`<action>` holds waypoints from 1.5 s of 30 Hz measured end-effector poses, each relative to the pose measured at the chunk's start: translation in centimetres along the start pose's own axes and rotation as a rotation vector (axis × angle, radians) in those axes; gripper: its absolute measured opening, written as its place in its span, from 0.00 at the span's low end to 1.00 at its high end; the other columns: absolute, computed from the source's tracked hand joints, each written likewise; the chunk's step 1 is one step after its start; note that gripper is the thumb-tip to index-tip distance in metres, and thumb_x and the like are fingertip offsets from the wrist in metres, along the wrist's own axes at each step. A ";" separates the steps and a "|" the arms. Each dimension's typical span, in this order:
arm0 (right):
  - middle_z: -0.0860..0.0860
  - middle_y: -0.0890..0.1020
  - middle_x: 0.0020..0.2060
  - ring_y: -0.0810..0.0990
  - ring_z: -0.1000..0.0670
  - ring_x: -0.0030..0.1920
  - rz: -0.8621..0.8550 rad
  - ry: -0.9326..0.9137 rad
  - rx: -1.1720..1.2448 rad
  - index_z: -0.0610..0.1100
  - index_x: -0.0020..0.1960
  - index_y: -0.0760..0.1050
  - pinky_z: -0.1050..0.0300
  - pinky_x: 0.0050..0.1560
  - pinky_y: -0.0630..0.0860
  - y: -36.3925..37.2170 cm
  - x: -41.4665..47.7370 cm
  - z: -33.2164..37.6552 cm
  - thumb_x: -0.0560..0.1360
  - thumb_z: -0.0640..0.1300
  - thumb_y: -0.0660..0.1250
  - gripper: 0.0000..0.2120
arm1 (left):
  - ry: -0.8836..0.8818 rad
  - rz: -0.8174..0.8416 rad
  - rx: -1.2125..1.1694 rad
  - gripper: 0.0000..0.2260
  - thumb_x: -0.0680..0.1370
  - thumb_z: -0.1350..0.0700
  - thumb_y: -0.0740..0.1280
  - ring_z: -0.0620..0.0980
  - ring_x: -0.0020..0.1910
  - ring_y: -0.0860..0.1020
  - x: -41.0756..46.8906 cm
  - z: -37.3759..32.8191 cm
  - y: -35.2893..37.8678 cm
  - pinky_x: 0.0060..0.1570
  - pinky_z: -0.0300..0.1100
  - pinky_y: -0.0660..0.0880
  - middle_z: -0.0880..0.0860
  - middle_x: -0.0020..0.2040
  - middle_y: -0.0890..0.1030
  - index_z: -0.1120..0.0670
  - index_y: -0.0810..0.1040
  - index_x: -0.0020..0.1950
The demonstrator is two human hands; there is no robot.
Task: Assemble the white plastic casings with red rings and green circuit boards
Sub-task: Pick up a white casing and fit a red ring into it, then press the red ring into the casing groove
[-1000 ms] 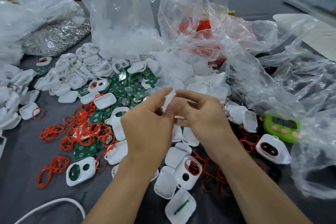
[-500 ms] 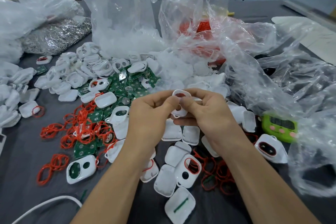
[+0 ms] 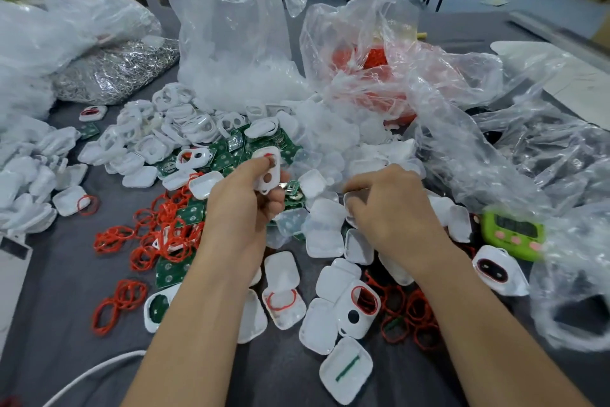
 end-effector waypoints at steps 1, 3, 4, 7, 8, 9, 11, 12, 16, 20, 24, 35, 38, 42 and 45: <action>0.51 0.88 0.43 0.83 0.48 0.50 0.014 0.014 0.026 0.52 0.46 0.88 0.51 0.56 0.78 -0.2 0.1 -0.1 0.74 0.41 0.69 0.10 | -0.020 0.014 -0.011 0.07 0.82 0.58 0.65 0.43 0.23 0.72 0.0 0.1 0.2 0.21 0.32 0.68 0.53 0.32 0.82 0.58 0.79 0.46; 0.57 0.87 0.37 0.83 0.57 0.41 0.113 0.087 0.064 0.52 0.40 0.88 0.69 0.42 0.77 -0.2 0.2 -1.0 0.73 0.42 0.72 0.08 | -0.047 0.029 -0.044 0.08 0.83 0.58 0.64 0.44 0.23 0.73 -0.1 0.2 0.2 0.21 0.32 0.69 0.52 0.31 0.81 0.59 0.78 0.46; 0.58 0.86 0.33 0.82 0.60 0.38 0.144 0.116 0.071 0.52 0.39 0.88 0.73 0.34 0.74 -0.3 0.4 -1.4 0.74 0.43 0.72 0.08 | -0.056 0.034 -0.066 0.08 0.83 0.59 0.64 0.44 0.24 0.74 -0.1 0.2 0.3 0.22 0.32 0.70 0.53 0.31 0.82 0.60 0.78 0.46; 0.59 0.83 0.28 0.80 0.63 0.32 0.024 0.110 0.080 0.50 0.41 0.88 0.74 0.29 0.71 -1.9 1.3 -1.2 0.75 0.43 0.71 0.08 | -0.061 0.058 -0.082 0.08 0.83 0.60 0.64 0.45 0.26 0.78 -0.2 -0.1 0.4 0.27 0.33 0.76 0.54 0.33 0.84 0.61 0.80 0.47; 0.60 0.84 0.30 0.79 0.65 0.31 -0.020 0.095 0.085 0.51 0.43 0.88 0.74 0.33 0.72 -2.1 1.6 -0.7 0.75 0.41 0.70 0.08 | -0.054 0.064 -0.073 0.07 0.83 0.61 0.64 0.45 0.28 0.80 -0.2 -0.2 0.4 0.29 0.33 0.77 0.54 0.35 0.85 0.60 0.80 0.48; 0.60 0.86 0.35 0.79 0.67 0.32 -0.029 0.074 0.108 0.52 0.47 0.88 0.76 0.37 0.73 -1.9 1.9 0.1 0.75 0.40 0.71 0.09 | -0.045 0.068 -0.063 0.07 0.83 0.62 0.64 0.45 0.30 0.82 -0.1 -0.4 0.4 0.30 0.33 0.78 0.54 0.37 0.86 0.60 0.81 0.49; 0.59 0.85 0.44 0.78 0.70 0.35 0.066 0.003 0.140 0.53 0.56 0.86 0.80 0.38 0.70 -0.1 2.2 2.1 0.74 0.41 0.73 0.13 | -0.009 0.065 -0.039 0.07 0.83 0.64 0.64 0.45 0.31 0.81 0.0 -0.8 0.2 0.31 0.32 0.77 0.54 0.40 0.87 0.59 0.81 0.50; 0.58 0.83 0.48 0.78 0.69 0.39 0.139 -0.036 0.104 0.53 0.59 0.85 0.80 0.39 0.68 1.2 2.2 3.0 0.74 0.43 0.74 0.15 | 0.022 0.053 -0.018 0.08 0.82 0.65 0.64 0.45 0.30 0.80 0.0 -1.2 0.1 0.30 0.32 0.76 0.53 0.39 0.87 0.59 0.81 0.49; 0.51 0.77 0.61 0.78 0.49 0.58 0.234 -0.069 -0.076 0.52 0.59 0.83 0.57 0.57 0.74 3.6 2.3 4.4 0.76 0.46 0.72 0.12 | 0.139 -0.023 0.040 0.09 0.80 0.68 0.64 0.46 0.26 0.74 -0.2 -2.5 -1.0 0.26 0.33 0.71 0.54 0.34 0.84 0.59 0.80 0.43; 0.52 0.82 0.55 0.76 0.47 0.57 -0.029 -0.018 -0.321 0.54 0.54 0.84 0.50 0.61 0.69 1.2 2.4 3.9 0.75 0.43 0.69 0.11 | 0.197 -0.117 -0.022 0.09 0.78 0.67 0.61 0.46 0.23 0.68 -0.1 -3.4 -2.4 0.22 0.34 0.64 0.52 0.29 0.79 0.59 0.80 0.43; 0.48 0.84 0.56 0.77 0.46 0.58 -0.083 -0.083 -0.153 0.51 0.59 0.84 0.52 0.64 0.71 1.5 2.2 5.7 0.74 0.35 0.69 0.18 | 0.164 -0.187 -0.089 0.10 0.78 0.67 0.59 0.45 0.23 0.64 0.4 -3.2 -3.2 0.21 0.34 0.60 0.50 0.26 0.76 0.58 0.78 0.44; 0.57 0.86 0.38 0.83 0.54 0.44 -0.013 0.071 0.010 0.53 0.44 0.87 0.58 0.57 0.80 0.8 4.4 3.3 0.74 0.38 0.68 0.12 | 0.189 -0.132 0.098 0.11 0.79 0.68 0.60 0.45 0.22 0.69 0.0 -2.9 -1.6 0.21 0.33 0.63 0.54 0.31 0.79 0.58 0.79 0.44; 0.52 0.85 0.48 0.77 0.47 0.59 -0.040 0.066 -0.366 0.54 0.51 0.85 0.49 0.67 0.64 1.0 5.2 3.2 0.73 0.42 0.69 0.11 | 0.200 -0.152 0.076 0.07 0.79 0.67 0.61 0.46 0.23 0.68 0.0 -3.1 -1.7 0.22 0.34 0.64 0.53 0.30 0.79 0.61 0.78 0.46; 0.49 0.83 0.53 0.75 0.44 0.63 -0.049 0.150 -0.448 0.53 0.54 0.83 0.48 0.66 0.65 -0.1 6.3 1.2 0.72 0.41 0.68 0.13 | 0.181 -0.165 0.032 0.08 0.80 0.68 0.61 0.46 0.23 0.68 0.1 -3.0 -1.9 0.22 0.34 0.64 0.53 0.29 0.79 0.60 0.77 0.45; 0.49 0.85 0.54 0.78 0.43 0.60 0.017 0.191 -0.358 0.55 0.54 0.83 0.49 0.63 0.71 -0.5 6.5 -0.4 0.72 0.39 0.67 0.16 | 0.175 -0.155 0.038 0.09 0.80 0.68 0.61 0.46 0.23 0.68 0.1 -3.1 -1.9 0.22 0.34 0.64 0.53 0.29 0.80 0.60 0.77 0.44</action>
Point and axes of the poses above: each hand's wrist, its own x-axis towards the middle knuckle, its own y-axis out of the palm, z = x × y, the point moved 10 cm from there along x, towards the middle knuckle
